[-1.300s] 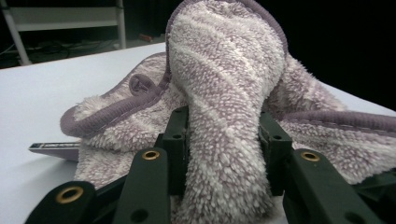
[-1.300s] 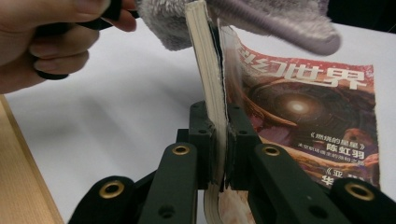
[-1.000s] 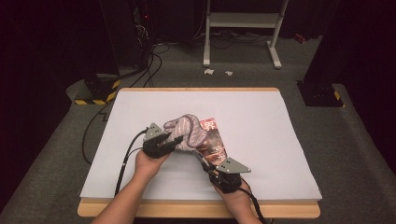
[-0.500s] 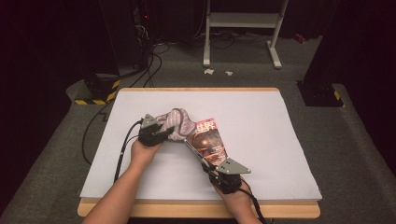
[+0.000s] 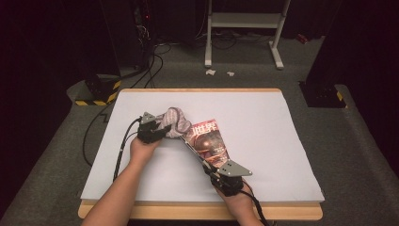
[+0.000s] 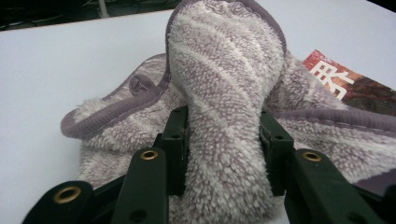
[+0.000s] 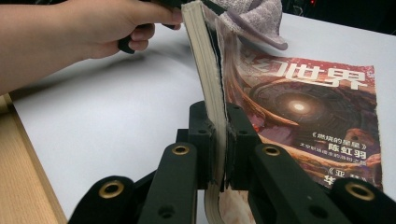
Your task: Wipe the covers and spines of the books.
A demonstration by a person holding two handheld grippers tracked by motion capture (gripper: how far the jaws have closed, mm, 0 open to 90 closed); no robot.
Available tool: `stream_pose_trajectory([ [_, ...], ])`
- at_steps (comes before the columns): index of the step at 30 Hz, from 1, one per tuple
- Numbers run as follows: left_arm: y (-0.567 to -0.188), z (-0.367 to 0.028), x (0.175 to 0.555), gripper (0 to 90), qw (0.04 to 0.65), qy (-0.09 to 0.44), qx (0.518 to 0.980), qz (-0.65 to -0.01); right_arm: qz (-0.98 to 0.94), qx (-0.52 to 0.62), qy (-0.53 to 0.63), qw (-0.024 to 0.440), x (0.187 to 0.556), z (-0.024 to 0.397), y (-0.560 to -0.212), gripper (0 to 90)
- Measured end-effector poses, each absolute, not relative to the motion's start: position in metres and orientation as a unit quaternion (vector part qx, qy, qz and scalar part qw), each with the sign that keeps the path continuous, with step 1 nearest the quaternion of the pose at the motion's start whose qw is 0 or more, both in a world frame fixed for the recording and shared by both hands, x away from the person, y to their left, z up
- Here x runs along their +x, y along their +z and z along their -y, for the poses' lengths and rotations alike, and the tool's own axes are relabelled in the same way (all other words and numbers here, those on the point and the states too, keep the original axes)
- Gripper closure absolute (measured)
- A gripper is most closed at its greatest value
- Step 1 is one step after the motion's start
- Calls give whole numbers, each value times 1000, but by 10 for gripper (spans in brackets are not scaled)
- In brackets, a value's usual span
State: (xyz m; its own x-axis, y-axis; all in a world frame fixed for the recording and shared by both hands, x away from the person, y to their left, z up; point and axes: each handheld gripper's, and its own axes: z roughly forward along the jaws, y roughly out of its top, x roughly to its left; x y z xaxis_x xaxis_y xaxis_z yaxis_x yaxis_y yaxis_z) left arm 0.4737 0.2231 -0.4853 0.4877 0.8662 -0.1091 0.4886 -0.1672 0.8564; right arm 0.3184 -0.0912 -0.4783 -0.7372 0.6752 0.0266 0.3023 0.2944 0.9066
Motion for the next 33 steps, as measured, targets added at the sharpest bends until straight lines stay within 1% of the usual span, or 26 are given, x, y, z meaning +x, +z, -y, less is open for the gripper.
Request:
stream_pose_trajectory([
  [6,-482,-220,461,621,470,197,736,-445,-785,309,502,188,318,90,-479,839],
  [13,-474,-208,434,620,493,189,739,-418,-787,306,500,192,317,88,-480,838],
  [23,-459,-188,398,618,522,185,744,-374,-788,304,499,196,317,86,-480,837],
  [33,-449,-173,371,617,539,181,745,-349,-788,304,498,196,316,85,-481,836],
])
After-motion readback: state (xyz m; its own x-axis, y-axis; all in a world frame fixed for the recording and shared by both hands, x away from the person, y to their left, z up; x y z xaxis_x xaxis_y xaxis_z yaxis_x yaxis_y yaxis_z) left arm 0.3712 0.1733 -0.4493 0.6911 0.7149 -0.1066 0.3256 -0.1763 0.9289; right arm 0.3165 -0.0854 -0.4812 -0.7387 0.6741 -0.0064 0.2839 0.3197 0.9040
